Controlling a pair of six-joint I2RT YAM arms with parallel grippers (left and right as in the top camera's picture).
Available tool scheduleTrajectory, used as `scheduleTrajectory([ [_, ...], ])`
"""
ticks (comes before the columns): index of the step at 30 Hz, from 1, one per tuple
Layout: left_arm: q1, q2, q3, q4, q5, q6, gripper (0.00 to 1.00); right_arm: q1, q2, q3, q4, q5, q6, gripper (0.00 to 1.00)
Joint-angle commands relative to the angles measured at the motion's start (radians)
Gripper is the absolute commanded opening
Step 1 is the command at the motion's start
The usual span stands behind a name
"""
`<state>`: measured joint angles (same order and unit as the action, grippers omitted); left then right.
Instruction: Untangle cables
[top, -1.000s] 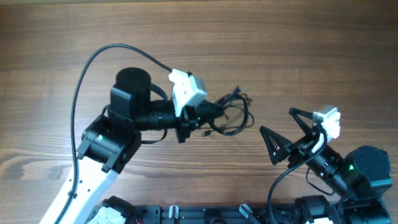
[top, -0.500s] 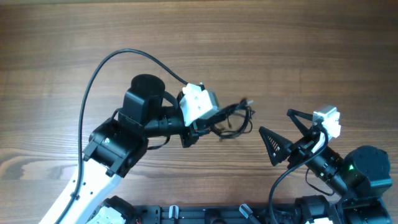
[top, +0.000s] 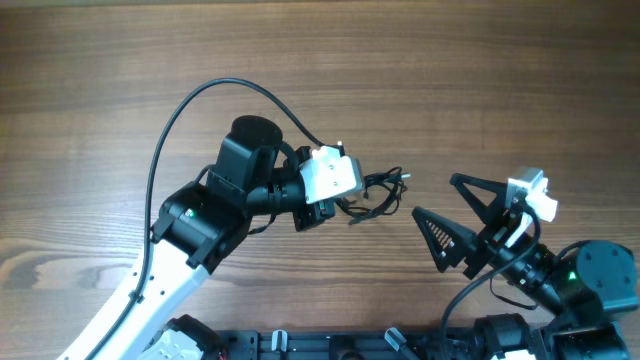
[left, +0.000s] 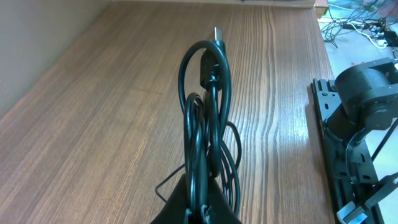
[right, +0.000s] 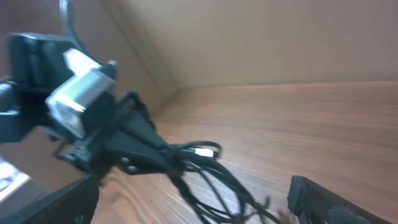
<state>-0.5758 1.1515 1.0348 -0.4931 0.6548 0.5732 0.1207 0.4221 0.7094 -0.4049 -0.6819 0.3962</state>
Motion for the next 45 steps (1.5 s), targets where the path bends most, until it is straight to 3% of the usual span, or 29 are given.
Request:
scheduleTrajectory([
  [1,-0.027,0.003,0.014,0.018,0.006,0.026,0.04,-0.002,0.006,0.003,0.033,-0.061,0.109,1.00],
  [6,-0.113,0.003,0.014,0.117,-0.014,0.031,0.04,-0.002,0.006,0.003,0.046,-0.084,0.183,0.96],
  [13,-0.129,0.003,0.014,0.120,-0.104,0.076,0.04,-0.002,0.006,0.003,0.063,-0.106,0.210,0.83],
  [16,-0.129,0.003,0.014,0.121,-0.167,0.073,0.04,-0.002,0.006,0.003,0.062,-0.105,0.218,0.83],
  [34,-0.219,0.008,0.014,0.168,-0.167,0.074,0.04,-0.002,0.013,0.003,0.060,-0.105,0.258,0.83],
  [39,-0.219,0.008,0.014,0.166,-0.414,-0.014,0.04,-0.002,0.013,0.003,0.000,-0.009,0.251,0.84],
  [45,-0.219,0.008,0.014,0.143,-0.399,-0.013,0.04,-0.002,0.013,0.003,0.009,-0.021,0.255,0.84],
])
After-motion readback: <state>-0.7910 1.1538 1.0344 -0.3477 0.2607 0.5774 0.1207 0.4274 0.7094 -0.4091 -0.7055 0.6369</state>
